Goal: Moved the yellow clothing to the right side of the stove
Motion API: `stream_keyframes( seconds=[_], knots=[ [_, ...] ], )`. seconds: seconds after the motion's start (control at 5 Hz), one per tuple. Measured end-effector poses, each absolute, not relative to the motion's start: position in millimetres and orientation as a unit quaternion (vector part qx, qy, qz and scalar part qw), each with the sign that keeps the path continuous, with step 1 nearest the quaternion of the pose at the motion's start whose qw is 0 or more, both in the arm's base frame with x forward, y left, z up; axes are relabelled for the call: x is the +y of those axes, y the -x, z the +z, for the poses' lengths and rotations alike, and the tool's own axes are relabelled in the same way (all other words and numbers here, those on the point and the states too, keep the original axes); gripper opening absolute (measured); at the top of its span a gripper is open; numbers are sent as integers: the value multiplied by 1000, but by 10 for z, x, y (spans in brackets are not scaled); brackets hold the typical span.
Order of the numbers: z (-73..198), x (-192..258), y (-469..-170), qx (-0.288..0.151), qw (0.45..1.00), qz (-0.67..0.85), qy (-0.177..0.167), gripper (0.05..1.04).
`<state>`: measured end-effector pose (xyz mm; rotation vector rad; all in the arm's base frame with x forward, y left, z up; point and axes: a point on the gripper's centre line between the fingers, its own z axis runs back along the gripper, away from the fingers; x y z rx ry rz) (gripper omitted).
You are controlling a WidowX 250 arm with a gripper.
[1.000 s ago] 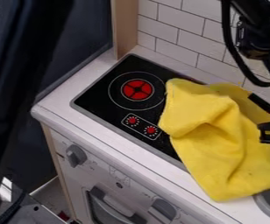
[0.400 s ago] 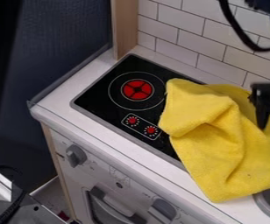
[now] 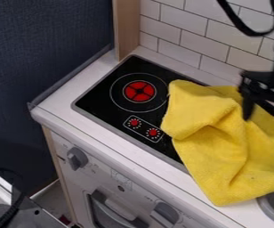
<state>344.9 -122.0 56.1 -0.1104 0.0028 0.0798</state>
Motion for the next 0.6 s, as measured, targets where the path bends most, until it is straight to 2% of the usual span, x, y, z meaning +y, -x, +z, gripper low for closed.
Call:
stream_keyframes(
  seconds=[0.2,0.4,0.6],
  knots=[
    [708,-682,-3483,-19,995,85,40,1000],
    [805,-437,-3463,-16,993,114,34,1001],
    [811,-143,-3525,-28,990,126,51,1001]
  ],
)
